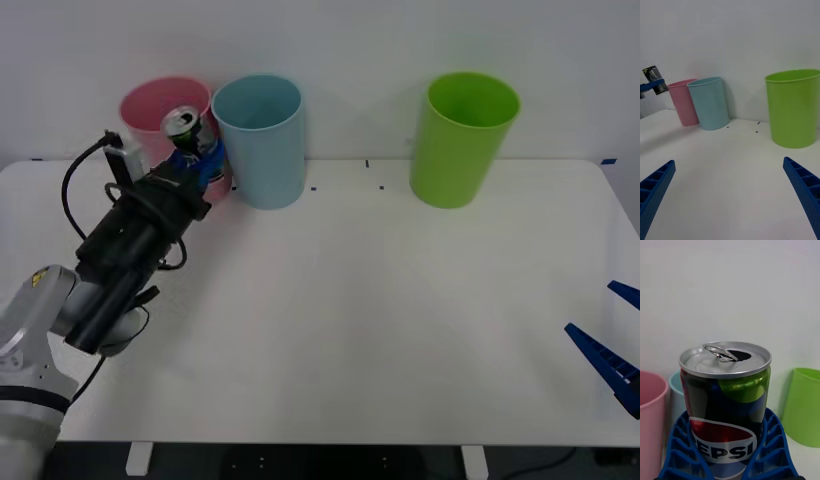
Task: Grasp the object on the table and drop it into the matching bin: aluminum can to the light blue bin, PET bottle to the pink bin.
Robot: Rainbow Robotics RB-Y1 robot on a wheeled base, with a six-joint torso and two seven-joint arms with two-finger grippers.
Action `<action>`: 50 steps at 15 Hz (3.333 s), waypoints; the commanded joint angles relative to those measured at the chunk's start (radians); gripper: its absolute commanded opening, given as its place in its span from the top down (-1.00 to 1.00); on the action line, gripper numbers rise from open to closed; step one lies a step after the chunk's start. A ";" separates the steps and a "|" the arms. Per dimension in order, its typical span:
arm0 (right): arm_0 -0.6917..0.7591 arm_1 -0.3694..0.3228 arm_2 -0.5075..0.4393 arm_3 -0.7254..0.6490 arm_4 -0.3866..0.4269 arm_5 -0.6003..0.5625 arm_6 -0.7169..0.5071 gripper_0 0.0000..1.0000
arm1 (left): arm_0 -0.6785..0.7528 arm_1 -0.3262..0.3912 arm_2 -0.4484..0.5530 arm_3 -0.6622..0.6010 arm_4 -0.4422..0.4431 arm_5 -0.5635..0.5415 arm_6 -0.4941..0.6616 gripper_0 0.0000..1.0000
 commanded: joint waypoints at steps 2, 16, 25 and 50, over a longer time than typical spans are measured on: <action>0.000 0.000 0.000 0.000 0.000 0.000 0.000 -1.00 | -0.109 0.001 -0.053 0.001 -0.028 0.145 0.114 1.00; 0.000 0.000 0.000 0.000 0.000 0.000 0.000 -1.00 | -0.534 -0.073 -0.087 0.405 -0.103 0.410 0.080 1.00; 0.000 0.000 0.000 0.000 0.000 0.000 0.000 -1.00 | -0.684 -0.186 -0.007 0.561 -0.249 0.548 0.043 1.00; 0.000 0.000 0.000 0.000 0.000 0.000 0.000 -1.00 | -0.628 -0.105 -0.113 0.501 -0.059 0.501 0.042 -1.00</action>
